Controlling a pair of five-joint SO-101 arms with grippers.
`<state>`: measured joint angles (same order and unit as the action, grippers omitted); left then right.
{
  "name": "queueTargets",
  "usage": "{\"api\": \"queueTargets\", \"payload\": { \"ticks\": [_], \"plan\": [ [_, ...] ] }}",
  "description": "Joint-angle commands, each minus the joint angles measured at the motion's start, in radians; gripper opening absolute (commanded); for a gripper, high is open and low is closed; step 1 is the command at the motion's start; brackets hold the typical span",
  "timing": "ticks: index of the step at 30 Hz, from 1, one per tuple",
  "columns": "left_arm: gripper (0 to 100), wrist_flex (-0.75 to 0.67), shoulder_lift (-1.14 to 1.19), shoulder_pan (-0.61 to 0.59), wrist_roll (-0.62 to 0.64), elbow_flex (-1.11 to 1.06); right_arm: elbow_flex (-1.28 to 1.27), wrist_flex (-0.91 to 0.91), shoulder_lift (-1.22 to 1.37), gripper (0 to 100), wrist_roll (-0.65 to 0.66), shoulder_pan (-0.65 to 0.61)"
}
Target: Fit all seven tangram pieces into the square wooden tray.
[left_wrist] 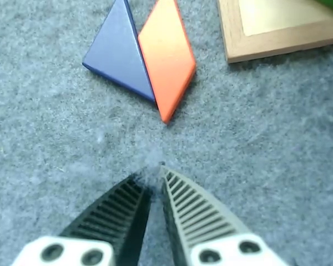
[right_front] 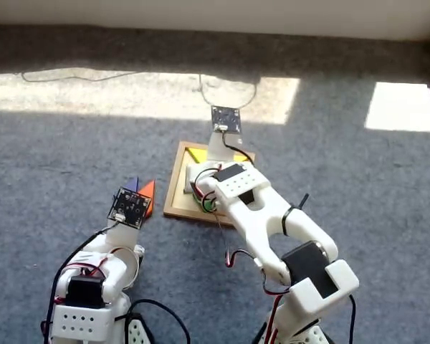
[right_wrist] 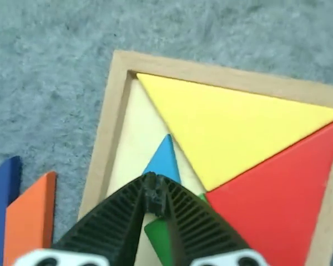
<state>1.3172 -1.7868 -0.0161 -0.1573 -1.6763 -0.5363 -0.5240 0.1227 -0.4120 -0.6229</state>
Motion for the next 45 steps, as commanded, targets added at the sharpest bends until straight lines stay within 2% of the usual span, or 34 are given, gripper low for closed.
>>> {"api": "queueTargets", "payload": {
  "ticks": [1,7,14,24,35,40,45],
  "plan": [
    [1,0.002,-0.033,-0.012,0.009,-0.021,-0.005,0.007,-0.004,0.4,0.051,0.030],
    [1,0.002,-0.033,-0.012,0.009,-0.021,-0.004,0.007,-0.004,0.4,0.054,0.094],
    [1,0.002,-0.033,-0.012,0.009,-0.021,-0.004,0.002,-0.010,0.4,0.054,0.094],
    [1,0.002,-0.033,-0.012,0.009,-0.021,-0.007,-0.231,-0.289,0.4,0.054,0.128],
    [1,0.002,-0.033,-0.012,0.009,-0.021,-0.005,-0.280,-0.325,0.4,0.054,0.265],
    [1,0.002,-0.033,-0.012,0.009,-0.021,0.001,-0.337,-0.337,0.4,0.054,0.266],
    [1,0.002,-0.033,-0.012,0.009,-0.021,-0.087,-0.349,-0.503,0.4,0.054,0.280]
  ]
}}
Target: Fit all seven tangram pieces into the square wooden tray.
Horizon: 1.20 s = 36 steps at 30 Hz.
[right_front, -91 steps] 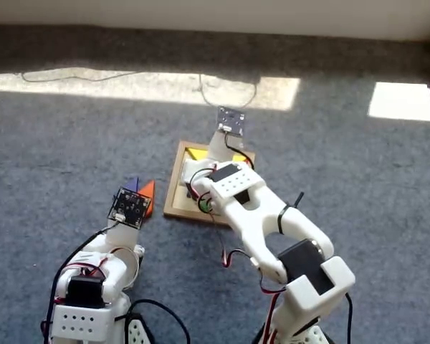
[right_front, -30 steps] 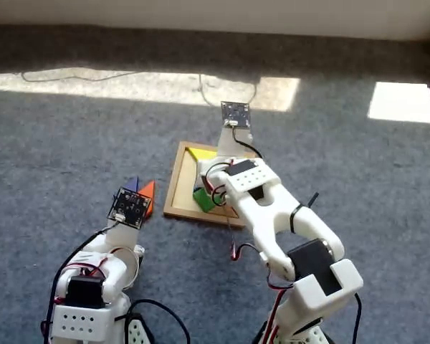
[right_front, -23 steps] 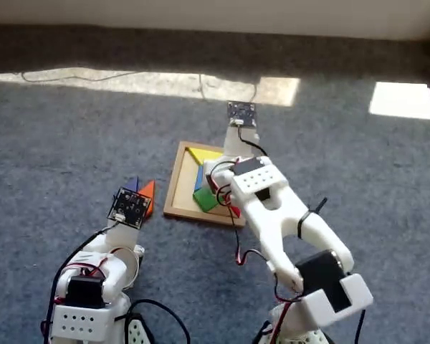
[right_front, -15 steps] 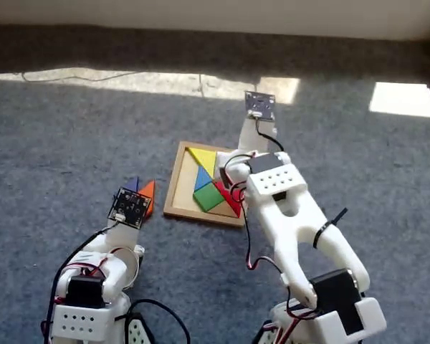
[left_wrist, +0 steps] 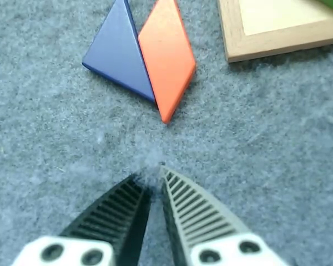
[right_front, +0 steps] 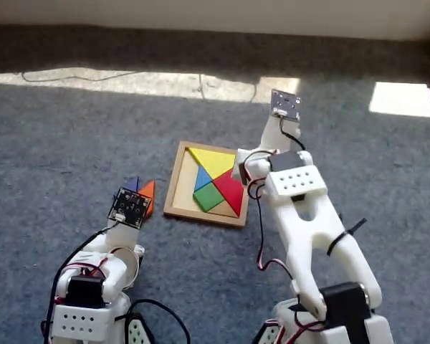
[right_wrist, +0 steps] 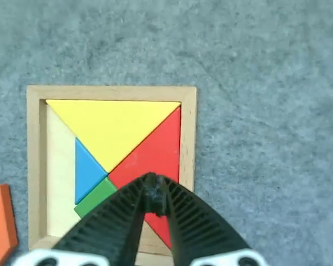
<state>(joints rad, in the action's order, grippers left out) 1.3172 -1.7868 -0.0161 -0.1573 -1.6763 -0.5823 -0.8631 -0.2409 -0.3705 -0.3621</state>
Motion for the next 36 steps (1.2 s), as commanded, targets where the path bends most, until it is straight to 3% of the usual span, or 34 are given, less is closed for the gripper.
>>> {"api": "queueTargets", "payload": {
  "ticks": [1,21,36],
  "plan": [
    [1,0.002,-0.033,-0.012,0.009,-0.021,-0.070,-0.001,-0.186,0.4,0.012,0.019],
    [1,0.002,-0.033,-0.012,0.009,-0.021,-0.811,0.777,-0.872,0.4,0.012,0.021],
    [1,0.002,-0.033,-0.012,0.009,-0.021,-1.018,0.908,-1.222,0.4,0.012,0.021]
  ]
}}
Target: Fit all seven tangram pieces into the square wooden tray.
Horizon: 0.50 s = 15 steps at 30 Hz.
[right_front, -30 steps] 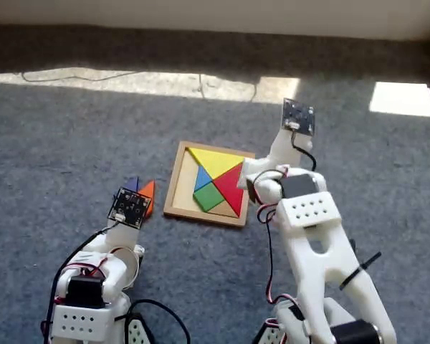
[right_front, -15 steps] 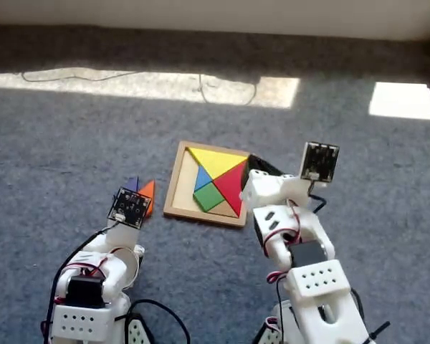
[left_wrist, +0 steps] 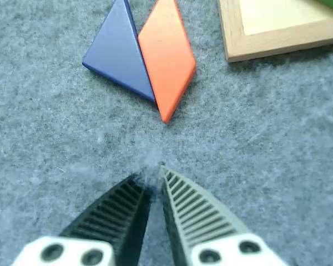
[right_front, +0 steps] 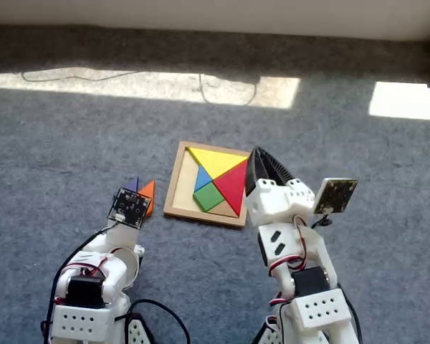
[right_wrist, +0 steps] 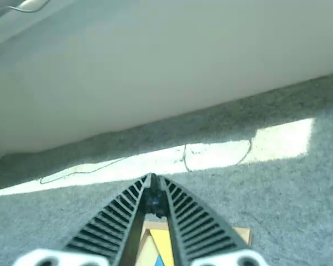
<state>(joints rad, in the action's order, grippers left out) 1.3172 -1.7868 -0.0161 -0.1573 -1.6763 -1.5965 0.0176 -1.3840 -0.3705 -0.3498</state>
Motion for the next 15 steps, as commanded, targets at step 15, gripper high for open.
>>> {"api": "queueTargets", "payload": {
  "ticks": [15],
  "plan": [
    [1,0.002,-0.033,-0.012,0.009,-0.021,-0.139,0.027,-0.455,0.4,0.012,0.008]
  ]
}}
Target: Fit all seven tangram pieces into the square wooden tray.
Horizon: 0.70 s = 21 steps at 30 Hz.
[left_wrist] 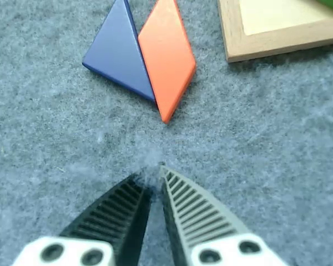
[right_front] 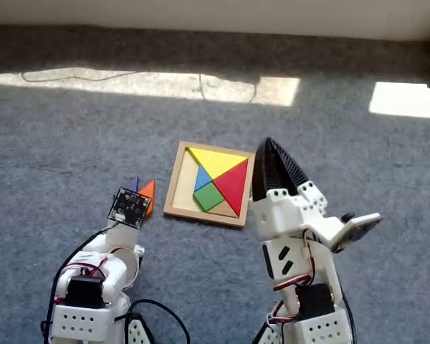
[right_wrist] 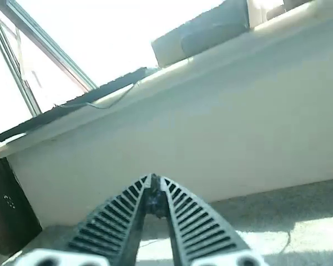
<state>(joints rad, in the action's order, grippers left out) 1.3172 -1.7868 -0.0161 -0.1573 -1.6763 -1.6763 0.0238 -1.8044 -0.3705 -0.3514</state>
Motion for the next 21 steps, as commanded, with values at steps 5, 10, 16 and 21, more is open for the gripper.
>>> {"api": "queueTargets", "payload": {
  "ticks": [5,10,16,21],
  "plan": [
    [1,0.002,-0.033,-0.012,0.009,-0.021,-0.056,0.021,-0.031,0.4,0.012,0.082],
    [1,0.002,-0.033,-0.012,0.009,-0.021,-0.033,0.021,-0.031,0.4,0.012,0.237],
    [1,0.002,-0.033,-0.012,0.009,-0.021,-0.097,0.010,-0.028,0.4,0.012,0.331],
    [1,0.002,-0.033,-0.012,0.009,-0.021,-0.124,-0.163,-0.031,0.4,0.012,0.395]
  ]
}}
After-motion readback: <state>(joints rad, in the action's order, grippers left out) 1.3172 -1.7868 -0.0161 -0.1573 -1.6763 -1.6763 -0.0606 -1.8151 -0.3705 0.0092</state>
